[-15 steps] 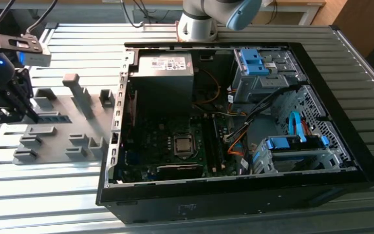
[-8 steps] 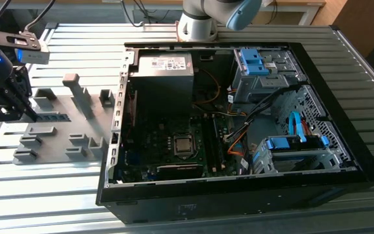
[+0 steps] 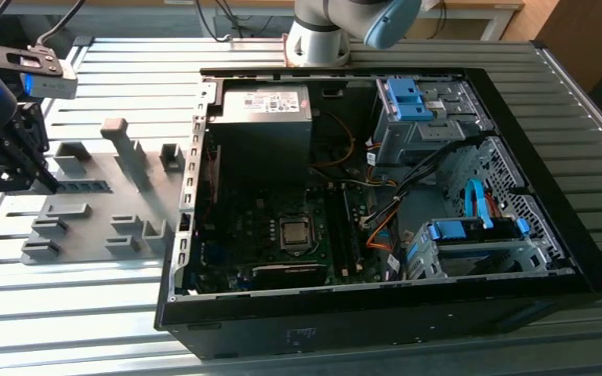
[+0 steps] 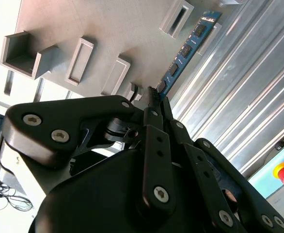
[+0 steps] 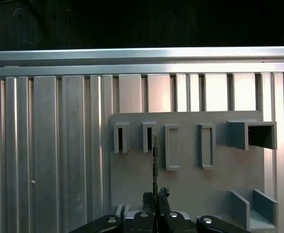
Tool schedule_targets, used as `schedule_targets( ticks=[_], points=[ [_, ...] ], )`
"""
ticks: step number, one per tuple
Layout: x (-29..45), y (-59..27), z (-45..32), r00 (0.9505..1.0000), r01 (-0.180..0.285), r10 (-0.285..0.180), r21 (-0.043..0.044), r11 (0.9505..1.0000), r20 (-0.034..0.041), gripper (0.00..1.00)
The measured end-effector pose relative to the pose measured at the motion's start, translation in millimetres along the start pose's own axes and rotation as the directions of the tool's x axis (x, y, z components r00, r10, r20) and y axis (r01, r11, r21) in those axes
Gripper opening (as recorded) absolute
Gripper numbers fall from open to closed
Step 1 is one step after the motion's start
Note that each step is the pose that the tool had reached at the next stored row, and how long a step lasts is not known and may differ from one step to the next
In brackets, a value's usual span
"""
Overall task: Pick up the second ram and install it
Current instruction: 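Pick up the second ram and move it above second insertion slot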
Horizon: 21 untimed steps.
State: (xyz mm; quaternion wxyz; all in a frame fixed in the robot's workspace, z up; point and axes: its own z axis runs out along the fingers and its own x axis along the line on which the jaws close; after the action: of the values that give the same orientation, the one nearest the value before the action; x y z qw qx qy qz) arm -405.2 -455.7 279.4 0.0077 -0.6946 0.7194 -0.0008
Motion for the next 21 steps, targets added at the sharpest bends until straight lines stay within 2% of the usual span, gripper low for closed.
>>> schedule_targets(
  ticks=[9,21],
  points=[
    [0.0,0.0,-2.3,1.0000,0.000,0.000,-0.0001,1.0000,-0.0001,0.14],
    [-0.1,-0.1,-9.6,1.0000,0.000,0.000,-0.0001,1.0000,0.0000,0.14]
  ],
)
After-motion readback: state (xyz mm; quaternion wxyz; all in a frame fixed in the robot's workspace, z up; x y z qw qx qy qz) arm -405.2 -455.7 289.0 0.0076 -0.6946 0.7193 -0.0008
